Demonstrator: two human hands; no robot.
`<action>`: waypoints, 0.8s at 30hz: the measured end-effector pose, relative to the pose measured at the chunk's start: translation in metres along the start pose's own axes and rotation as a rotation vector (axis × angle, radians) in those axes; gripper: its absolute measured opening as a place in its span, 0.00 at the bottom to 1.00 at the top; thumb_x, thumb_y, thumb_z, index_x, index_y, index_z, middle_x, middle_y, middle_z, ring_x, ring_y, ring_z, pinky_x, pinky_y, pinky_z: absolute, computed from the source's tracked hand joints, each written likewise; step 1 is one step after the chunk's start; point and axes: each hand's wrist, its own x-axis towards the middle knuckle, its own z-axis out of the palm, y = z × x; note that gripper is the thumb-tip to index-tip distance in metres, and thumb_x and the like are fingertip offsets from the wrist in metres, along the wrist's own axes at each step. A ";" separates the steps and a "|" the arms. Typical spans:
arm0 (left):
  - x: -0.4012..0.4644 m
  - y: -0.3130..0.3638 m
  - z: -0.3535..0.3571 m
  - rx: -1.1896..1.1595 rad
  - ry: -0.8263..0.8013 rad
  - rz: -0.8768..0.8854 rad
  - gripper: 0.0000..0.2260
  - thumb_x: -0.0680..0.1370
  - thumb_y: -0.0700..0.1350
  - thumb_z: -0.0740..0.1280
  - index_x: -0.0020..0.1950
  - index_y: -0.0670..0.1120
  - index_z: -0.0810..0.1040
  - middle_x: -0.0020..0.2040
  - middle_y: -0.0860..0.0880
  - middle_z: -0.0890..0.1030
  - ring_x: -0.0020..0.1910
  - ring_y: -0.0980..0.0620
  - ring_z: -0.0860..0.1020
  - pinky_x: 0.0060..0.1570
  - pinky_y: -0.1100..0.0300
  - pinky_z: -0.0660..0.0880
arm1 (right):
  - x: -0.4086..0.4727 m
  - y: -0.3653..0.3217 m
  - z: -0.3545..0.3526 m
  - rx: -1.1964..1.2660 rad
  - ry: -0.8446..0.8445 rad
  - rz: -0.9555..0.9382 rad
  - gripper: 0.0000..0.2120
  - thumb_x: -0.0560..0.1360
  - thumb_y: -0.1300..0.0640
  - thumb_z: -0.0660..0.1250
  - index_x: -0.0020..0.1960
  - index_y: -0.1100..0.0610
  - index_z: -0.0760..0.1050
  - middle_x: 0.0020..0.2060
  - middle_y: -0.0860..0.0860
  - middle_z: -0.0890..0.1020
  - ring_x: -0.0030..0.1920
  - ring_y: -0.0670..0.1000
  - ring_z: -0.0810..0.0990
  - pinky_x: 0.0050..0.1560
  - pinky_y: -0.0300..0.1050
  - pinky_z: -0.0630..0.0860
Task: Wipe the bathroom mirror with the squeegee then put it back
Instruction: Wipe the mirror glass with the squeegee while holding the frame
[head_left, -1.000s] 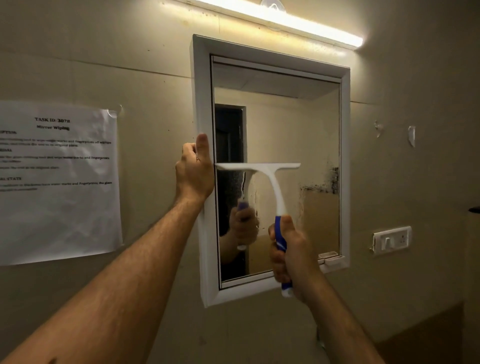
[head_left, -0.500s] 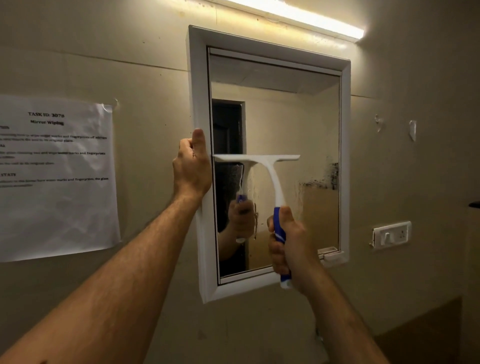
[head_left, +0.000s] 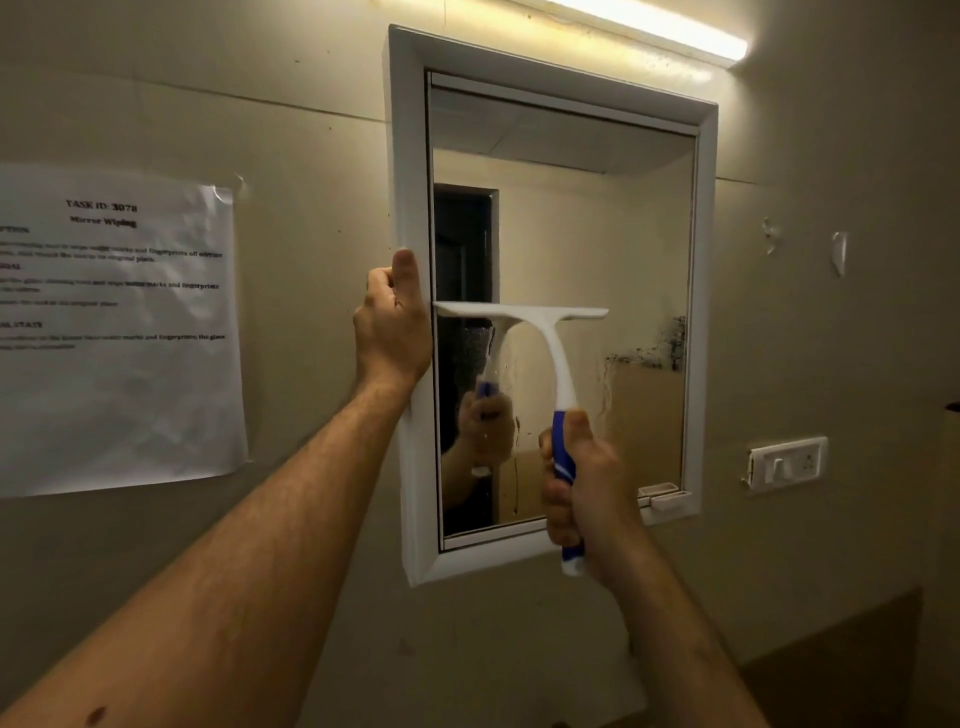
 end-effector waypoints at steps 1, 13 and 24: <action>-0.002 -0.003 0.000 0.001 0.000 -0.005 0.13 0.82 0.58 0.47 0.43 0.56 0.64 0.35 0.53 0.69 0.31 0.60 0.67 0.25 0.72 0.66 | -0.007 0.011 0.000 0.009 -0.008 0.004 0.26 0.73 0.33 0.52 0.44 0.56 0.72 0.24 0.48 0.67 0.23 0.47 0.61 0.23 0.39 0.60; -0.010 -0.019 0.005 0.022 0.038 -0.008 0.17 0.83 0.57 0.47 0.50 0.47 0.68 0.34 0.53 0.69 0.32 0.59 0.68 0.24 0.76 0.66 | -0.006 0.009 -0.002 -0.016 0.004 -0.004 0.25 0.72 0.33 0.53 0.43 0.56 0.72 0.23 0.47 0.67 0.22 0.47 0.61 0.24 0.39 0.60; -0.021 -0.023 0.006 0.005 0.068 -0.005 0.17 0.84 0.54 0.47 0.50 0.45 0.69 0.34 0.53 0.68 0.30 0.61 0.66 0.27 0.81 0.65 | 0.000 0.015 -0.002 -0.031 0.023 -0.034 0.25 0.74 0.34 0.52 0.45 0.56 0.71 0.24 0.48 0.67 0.23 0.47 0.61 0.24 0.40 0.60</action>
